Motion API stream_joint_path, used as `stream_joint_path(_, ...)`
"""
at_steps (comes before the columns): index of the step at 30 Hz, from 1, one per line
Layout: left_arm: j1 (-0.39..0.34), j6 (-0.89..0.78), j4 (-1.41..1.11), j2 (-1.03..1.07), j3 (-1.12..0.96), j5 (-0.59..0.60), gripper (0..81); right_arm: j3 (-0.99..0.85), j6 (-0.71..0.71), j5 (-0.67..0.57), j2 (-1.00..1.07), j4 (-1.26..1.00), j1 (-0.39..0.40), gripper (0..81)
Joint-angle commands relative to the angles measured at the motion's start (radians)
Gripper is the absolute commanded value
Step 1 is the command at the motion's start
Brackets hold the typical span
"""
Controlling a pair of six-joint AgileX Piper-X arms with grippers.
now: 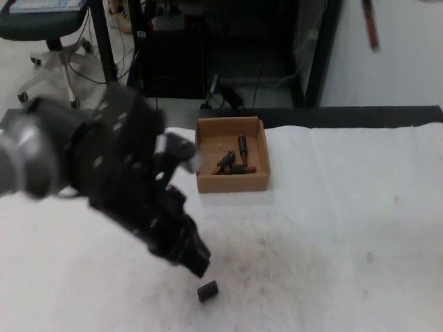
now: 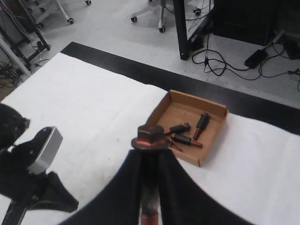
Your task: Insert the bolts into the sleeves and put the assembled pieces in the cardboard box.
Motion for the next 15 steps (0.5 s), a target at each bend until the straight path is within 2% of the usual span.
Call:
stream_joint_path(1,-0.027,0.09,0.066,0.019,-0.084,-0.108,0.3,0.045,-0.004,-0.035,-0.066,-0.01,-0.036,0.8)
stream_joint_path(5,-0.039,0.094,0.07,0.056,-0.119,-0.131,0.0,0.155,0.006,-0.056,-0.183,-0.012,-0.077,0.8)
stream_joint_path(7,-0.042,0.084,0.08,0.064,-0.126,-0.186,4.9,0.189,0.006,-0.056,-0.221,-0.015,-0.075,0.8)
stream_joint_path(9,-0.044,0.091,0.11,0.074,-0.133,-0.207,17.4,0.215,0.011,-0.056,-0.243,-0.02,-0.075,0.8)
stream_joint_path(11,-0.044,0.098,0.136,0.083,-0.136,-0.206,34.0,0.235,0.011,-0.056,-0.255,-0.024,-0.075,0.8)
stream_joint_path(13,-0.044,0.098,0.154,0.095,-0.135,-0.206,45.6,0.251,0.011,-0.056,-0.259,-0.033,-0.075,0.8)
stream_joint_path(15,-0.044,0.095,0.171,0.107,-0.135,-0.206,48.6,0.259,0.028,-0.062,-0.259,-0.038,-0.075,0.8)
